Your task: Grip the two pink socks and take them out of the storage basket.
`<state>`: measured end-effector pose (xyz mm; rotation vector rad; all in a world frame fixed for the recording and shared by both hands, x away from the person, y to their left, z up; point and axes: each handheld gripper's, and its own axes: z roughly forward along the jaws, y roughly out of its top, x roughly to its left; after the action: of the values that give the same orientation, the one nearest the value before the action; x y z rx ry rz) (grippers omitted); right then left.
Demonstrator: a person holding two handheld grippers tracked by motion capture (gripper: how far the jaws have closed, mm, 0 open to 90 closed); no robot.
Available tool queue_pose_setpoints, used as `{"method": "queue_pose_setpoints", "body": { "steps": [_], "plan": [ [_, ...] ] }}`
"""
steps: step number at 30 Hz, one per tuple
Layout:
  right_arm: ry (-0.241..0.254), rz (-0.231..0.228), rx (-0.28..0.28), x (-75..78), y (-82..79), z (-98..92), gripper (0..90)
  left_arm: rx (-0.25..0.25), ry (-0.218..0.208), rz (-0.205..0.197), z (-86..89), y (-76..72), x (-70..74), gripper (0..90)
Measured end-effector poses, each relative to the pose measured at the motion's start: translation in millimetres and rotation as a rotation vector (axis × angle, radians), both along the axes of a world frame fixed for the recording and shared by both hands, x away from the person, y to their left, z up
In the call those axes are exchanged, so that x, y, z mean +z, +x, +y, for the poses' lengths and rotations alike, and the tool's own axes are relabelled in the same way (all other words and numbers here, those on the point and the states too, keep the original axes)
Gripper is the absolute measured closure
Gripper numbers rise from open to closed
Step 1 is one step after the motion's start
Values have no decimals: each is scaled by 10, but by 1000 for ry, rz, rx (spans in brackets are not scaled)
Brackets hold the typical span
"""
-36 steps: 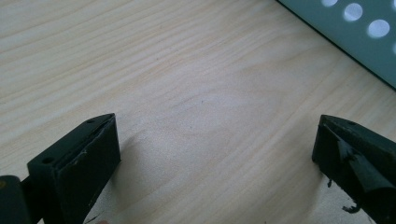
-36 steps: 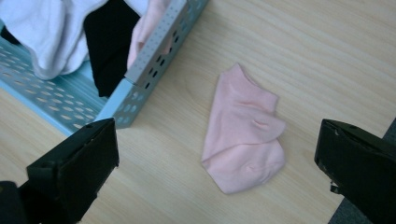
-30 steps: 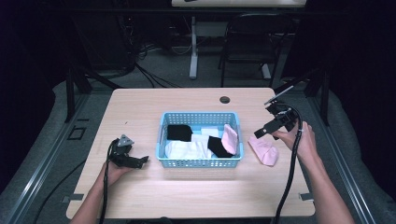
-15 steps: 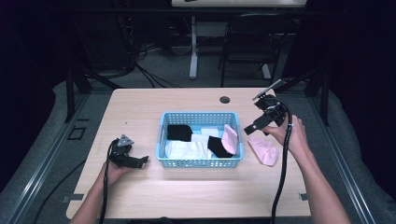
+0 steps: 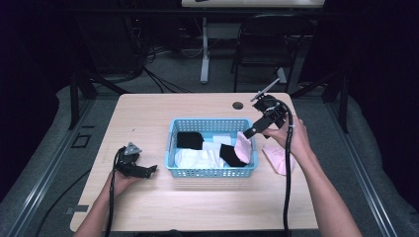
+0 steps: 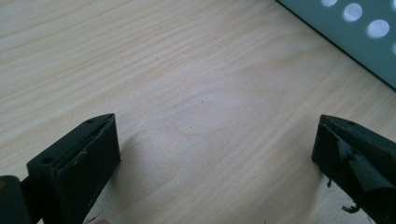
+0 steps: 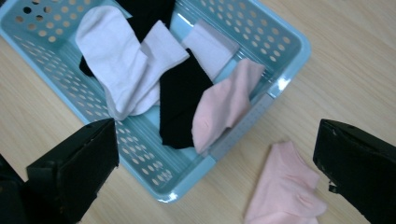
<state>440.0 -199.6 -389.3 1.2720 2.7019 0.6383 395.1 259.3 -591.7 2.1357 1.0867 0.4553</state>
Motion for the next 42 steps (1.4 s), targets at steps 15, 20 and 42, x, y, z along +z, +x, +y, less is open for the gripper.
{"method": "queue_pose_setpoints", "body": {
  "steps": [15, 20, 42],
  "plan": [
    [35, 60, 83, -233, 180, 438, 25, 0, -2, 0, -1, 0, -1, 8],
    [16, 93, 90, -430, 276, 504, 138, -1, -2, -1, 0, 1, -1, 8],
    [-220, 90, -30, -943, 478, 523, 382, -3, -2, 0, 1, 3, -1, 8]
  ]
}}
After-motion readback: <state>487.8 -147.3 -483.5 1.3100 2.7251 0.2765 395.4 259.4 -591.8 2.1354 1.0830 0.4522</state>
